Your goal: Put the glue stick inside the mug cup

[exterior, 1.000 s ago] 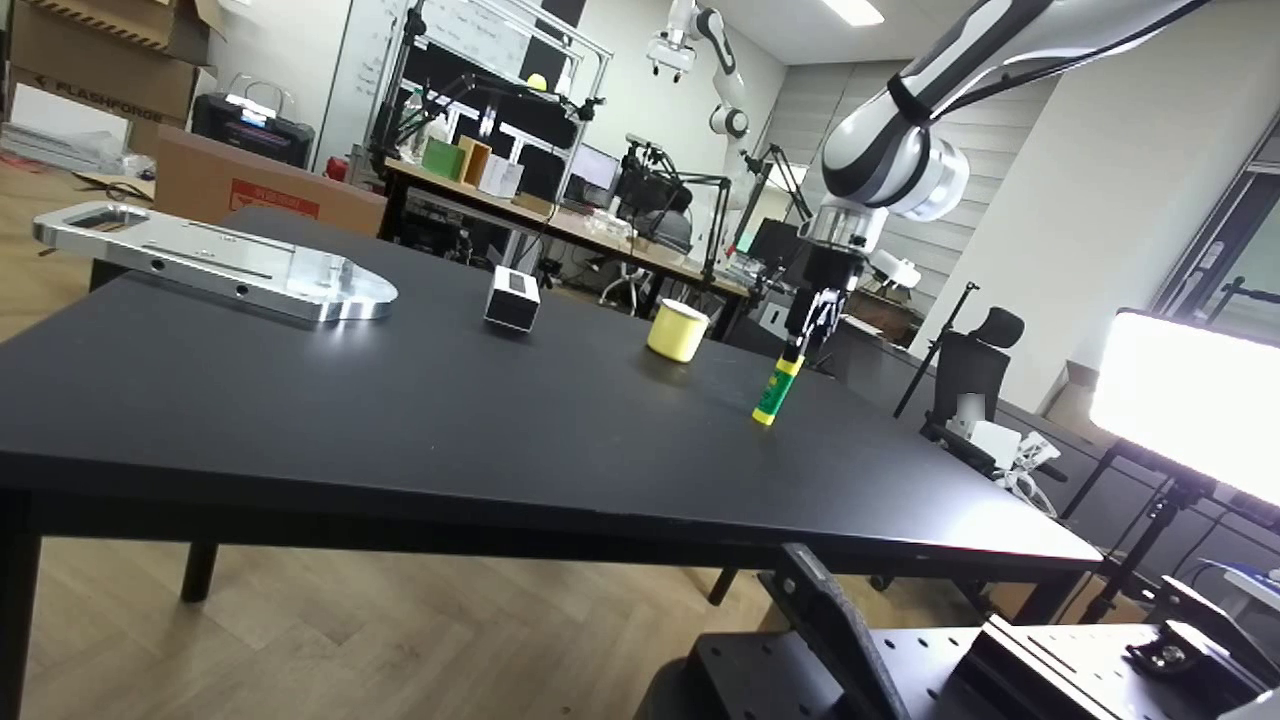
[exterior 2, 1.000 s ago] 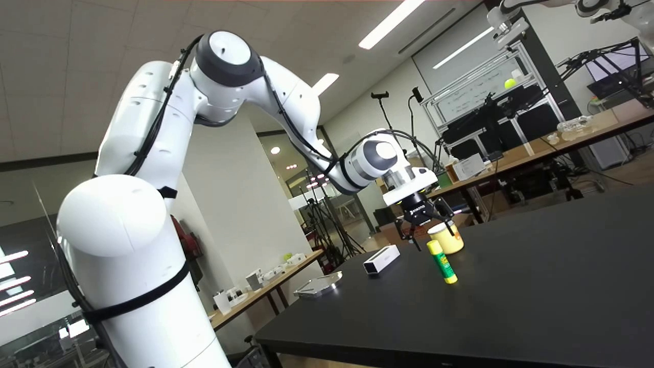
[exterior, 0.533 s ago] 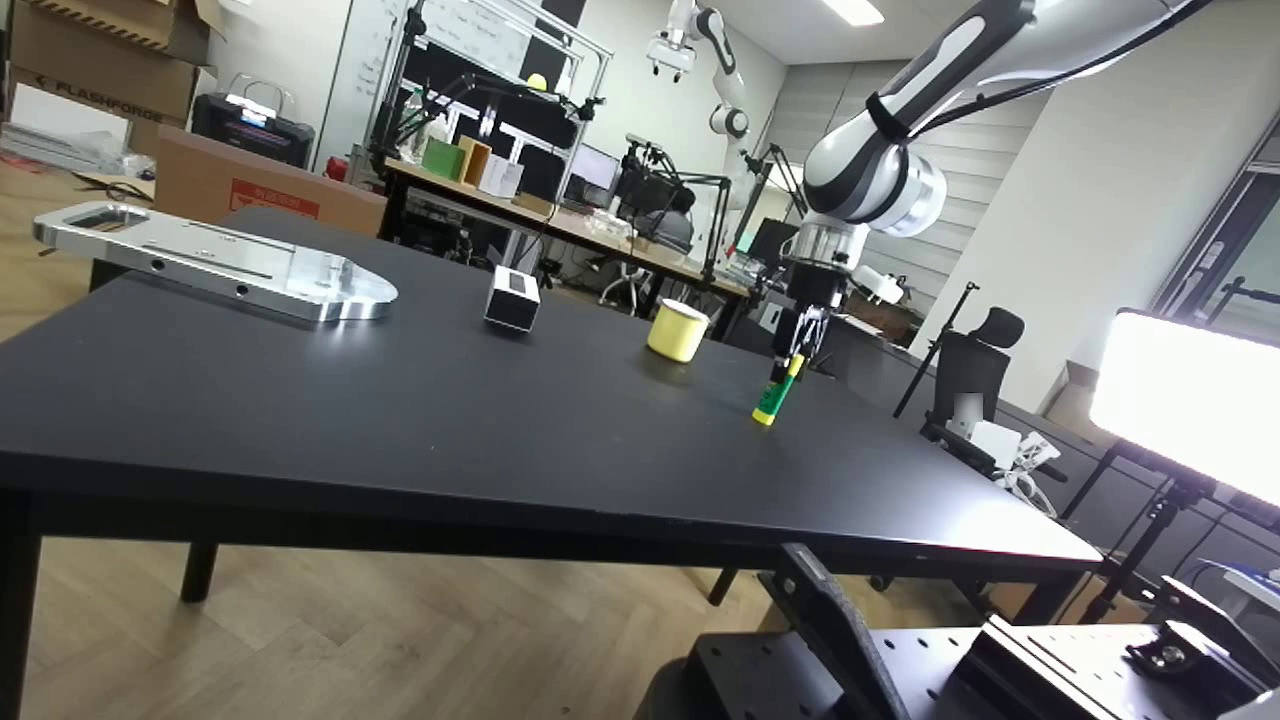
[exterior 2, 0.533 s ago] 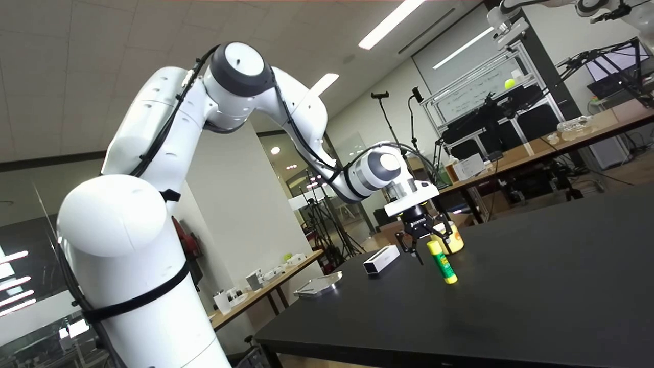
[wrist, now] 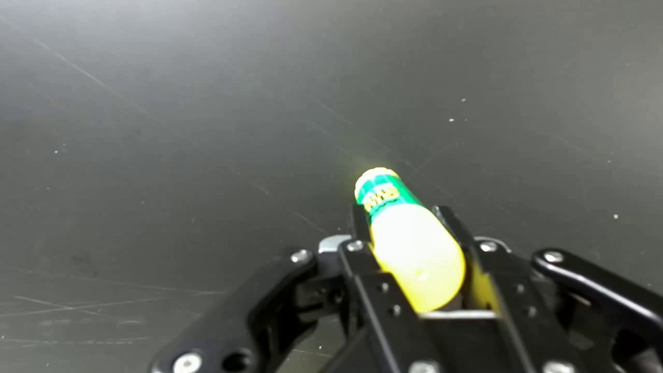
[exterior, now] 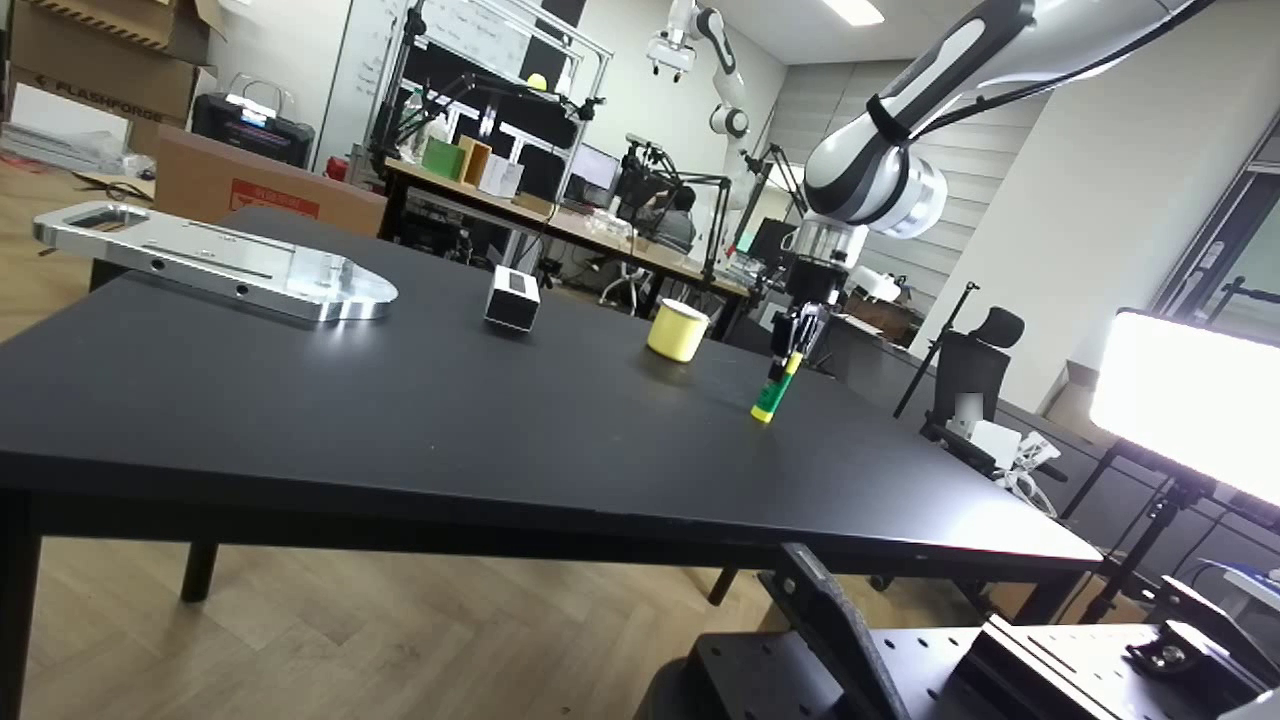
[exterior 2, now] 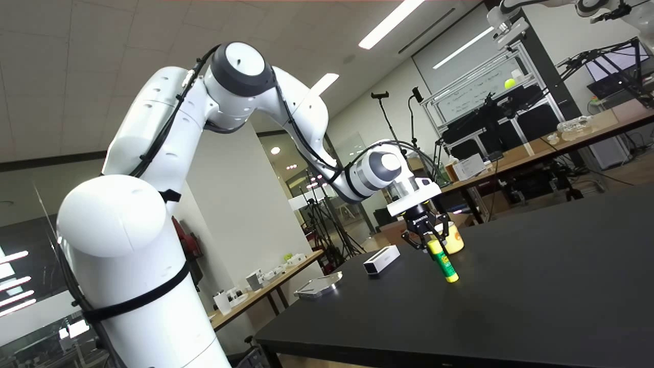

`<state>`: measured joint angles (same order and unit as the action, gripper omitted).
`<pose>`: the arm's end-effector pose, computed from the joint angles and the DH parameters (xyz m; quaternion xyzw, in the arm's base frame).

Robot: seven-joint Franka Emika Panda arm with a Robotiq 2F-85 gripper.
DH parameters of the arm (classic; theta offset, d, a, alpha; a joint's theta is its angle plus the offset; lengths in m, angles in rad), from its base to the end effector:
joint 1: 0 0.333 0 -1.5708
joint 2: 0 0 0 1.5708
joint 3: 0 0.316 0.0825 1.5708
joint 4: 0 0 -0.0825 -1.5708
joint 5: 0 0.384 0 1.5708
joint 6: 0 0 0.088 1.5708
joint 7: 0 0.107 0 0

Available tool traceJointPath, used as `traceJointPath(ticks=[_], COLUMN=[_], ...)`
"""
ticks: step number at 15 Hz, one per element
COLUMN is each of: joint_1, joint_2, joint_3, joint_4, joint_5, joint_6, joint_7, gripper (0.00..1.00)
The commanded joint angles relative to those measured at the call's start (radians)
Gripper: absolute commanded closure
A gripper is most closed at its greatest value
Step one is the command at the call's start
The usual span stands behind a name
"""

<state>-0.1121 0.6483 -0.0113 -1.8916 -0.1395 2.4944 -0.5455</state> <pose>0.6203 -0.0759 0.1543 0.9629 0.2652 -0.0361 0.0342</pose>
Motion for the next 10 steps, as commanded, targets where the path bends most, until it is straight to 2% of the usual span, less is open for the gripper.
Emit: traceJointPath(ticks=[1,10], joint_1=[-0.005,0.013], joint_2=[-0.013,-0.070], joint_3=[0.003,-0.010], joint_4=[0.006,0.119], joint_5=[-0.029,-0.085], joint_6=[0.022,-0.017], joint_7=[0.039,0.036], gripper=[0.91,0.91])
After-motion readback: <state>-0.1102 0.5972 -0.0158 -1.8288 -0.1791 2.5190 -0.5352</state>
